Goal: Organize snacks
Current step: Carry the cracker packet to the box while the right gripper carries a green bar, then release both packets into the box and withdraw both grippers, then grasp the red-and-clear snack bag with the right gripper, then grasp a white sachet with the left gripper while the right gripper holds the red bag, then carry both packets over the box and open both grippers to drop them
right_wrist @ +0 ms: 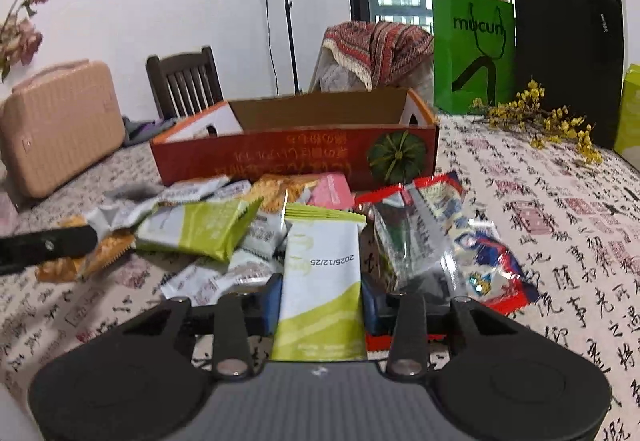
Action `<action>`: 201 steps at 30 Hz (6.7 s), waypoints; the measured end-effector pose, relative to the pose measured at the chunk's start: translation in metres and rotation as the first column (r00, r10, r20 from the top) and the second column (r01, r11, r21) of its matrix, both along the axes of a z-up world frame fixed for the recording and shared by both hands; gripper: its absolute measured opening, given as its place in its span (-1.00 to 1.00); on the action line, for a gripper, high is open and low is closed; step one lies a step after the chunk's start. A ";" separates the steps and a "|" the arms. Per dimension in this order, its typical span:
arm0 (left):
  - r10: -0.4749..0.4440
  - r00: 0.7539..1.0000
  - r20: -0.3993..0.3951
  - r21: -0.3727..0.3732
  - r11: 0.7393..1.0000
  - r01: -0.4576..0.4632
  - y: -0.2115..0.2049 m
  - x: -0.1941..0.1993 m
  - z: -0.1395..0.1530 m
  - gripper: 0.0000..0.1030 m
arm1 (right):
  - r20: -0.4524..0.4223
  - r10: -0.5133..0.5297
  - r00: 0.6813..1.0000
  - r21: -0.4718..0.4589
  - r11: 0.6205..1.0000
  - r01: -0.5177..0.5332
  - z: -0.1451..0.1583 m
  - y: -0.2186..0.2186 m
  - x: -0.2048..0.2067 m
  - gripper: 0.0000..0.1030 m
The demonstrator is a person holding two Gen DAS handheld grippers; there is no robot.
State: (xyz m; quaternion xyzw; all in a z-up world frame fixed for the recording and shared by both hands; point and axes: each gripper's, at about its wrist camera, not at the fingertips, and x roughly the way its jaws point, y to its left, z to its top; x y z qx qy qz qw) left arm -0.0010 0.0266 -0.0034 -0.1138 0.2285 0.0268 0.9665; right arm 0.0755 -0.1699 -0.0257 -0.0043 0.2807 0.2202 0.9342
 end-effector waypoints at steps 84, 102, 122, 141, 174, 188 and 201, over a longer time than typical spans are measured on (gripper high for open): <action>0.089 0.984 0.154 0.060 0.993 -0.099 0.021 0.116 0.059 1.00 | 0.104 0.016 0.994 0.112 0.993 -0.028 0.062 -0.014 0.110 1.00; 0.036 0.993 0.110 0.080 0.996 -0.045 0.015 0.030 0.018 1.00 | 0.150 0.006 0.989 -0.019 1.000 -0.003 0.020 -0.024 0.022 1.00; 0.087 0.995 0.058 0.061 0.994 -0.090 0.029 0.013 0.003 1.00 | 0.060 -0.062 0.996 -0.213 0.974 0.073 -0.007 -0.013 0.066 0.50; 0.102 0.994 -0.048 0.068 0.993 -0.099 0.031 0.028 -0.011 1.00 | 0.161 -0.104 0.982 -0.063 0.991 0.115 0.007 -0.040 0.032 0.14; 0.091 0.975 -0.203 0.159 0.986 -0.058 0.038 0.063 -0.031 0.18 | 0.139 -0.101 0.985 0.006 0.995 0.101 0.003 -0.050 0.020 0.14; 0.091 0.990 -0.107 0.125 0.989 -0.078 0.038 0.026 -0.017 -0.75 | 0.131 -0.094 0.987 0.010 0.996 0.094 0.001 -0.049 0.017 0.14; 0.053 0.998 -0.023 0.135 0.990 -0.049 0.027 0.015 -0.001 -0.78 | 0.139 -0.084 0.987 0.015 0.996 0.082 0.004 -0.048 0.013 0.14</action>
